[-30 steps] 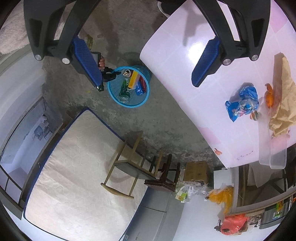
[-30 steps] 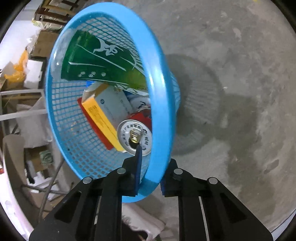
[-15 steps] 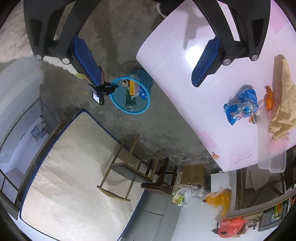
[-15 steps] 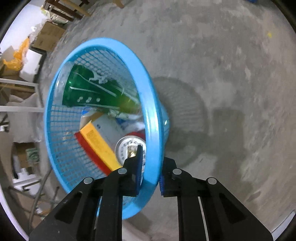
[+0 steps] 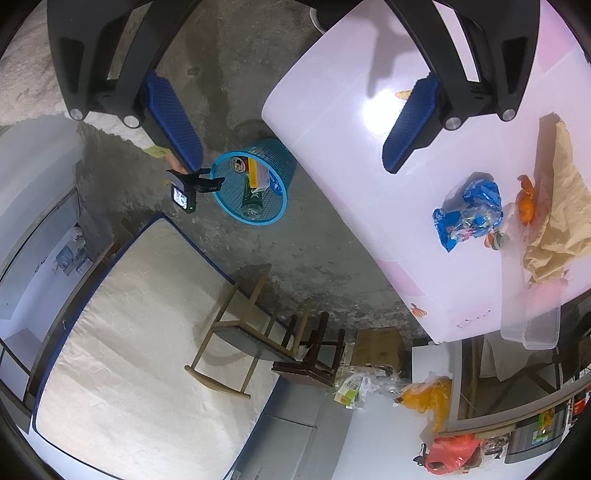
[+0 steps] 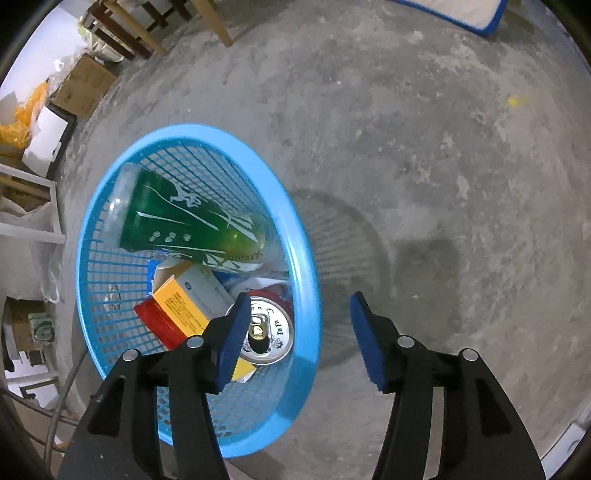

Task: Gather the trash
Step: 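Move both tools back toward the table of trash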

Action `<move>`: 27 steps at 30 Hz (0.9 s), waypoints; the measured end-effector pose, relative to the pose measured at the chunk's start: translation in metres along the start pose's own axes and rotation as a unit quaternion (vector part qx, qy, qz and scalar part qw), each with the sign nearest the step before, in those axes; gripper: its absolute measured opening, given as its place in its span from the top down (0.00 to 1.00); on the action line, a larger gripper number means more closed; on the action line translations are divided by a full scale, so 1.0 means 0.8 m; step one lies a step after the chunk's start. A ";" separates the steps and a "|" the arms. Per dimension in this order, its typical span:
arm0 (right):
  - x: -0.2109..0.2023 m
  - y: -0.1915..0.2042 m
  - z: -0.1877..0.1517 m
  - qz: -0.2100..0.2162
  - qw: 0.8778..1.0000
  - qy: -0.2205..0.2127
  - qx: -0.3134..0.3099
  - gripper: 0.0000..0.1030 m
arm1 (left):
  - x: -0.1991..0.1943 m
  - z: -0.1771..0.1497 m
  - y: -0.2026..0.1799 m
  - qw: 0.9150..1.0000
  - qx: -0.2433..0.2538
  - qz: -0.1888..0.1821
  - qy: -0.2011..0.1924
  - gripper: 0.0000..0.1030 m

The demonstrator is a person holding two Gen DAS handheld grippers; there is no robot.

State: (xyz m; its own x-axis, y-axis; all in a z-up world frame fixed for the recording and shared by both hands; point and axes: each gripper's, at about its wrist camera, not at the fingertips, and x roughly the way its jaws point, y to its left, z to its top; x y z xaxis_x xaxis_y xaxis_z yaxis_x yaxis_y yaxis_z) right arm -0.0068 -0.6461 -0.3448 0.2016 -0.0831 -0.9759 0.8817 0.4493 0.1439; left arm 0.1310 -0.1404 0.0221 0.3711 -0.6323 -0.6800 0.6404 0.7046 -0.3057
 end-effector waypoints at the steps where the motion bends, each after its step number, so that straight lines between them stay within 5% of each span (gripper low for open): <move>1: -0.009 -0.004 -0.002 0.002 1.000 -0.011 0.004 0.41 | -0.002 -0.001 0.001 1.000 -0.001 0.000 -0.001 0.07; 7: -0.092 -0.024 -0.032 0.067 0.995 -0.070 0.024 0.39 | -0.020 -0.012 0.017 1.000 -0.002 0.018 -0.012 0.07; 16: -0.278 0.042 -0.132 0.156 0.970 -0.162 -0.094 0.31 | -0.055 -0.060 0.092 0.996 -0.049 0.076 -0.014 0.07; 19: -0.326 0.110 -0.172 0.198 0.949 -0.167 -0.178 0.26 | -0.067 -0.068 0.115 0.993 -0.071 0.087 -0.023 0.07; 27: -0.400 0.322 -0.296 0.275 0.859 -0.145 -0.405 0.23 | -0.107 -0.085 0.158 0.985 -0.101 0.130 -0.055 0.07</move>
State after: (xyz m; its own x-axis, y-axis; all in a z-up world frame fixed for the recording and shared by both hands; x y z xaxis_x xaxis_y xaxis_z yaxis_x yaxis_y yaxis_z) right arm 0.0545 -0.2930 -0.0345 0.6950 0.1754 -0.6973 0.0549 0.9540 0.2947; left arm 0.1341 0.0250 -0.0037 0.5835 -0.4450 -0.6794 0.3708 0.8902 -0.2646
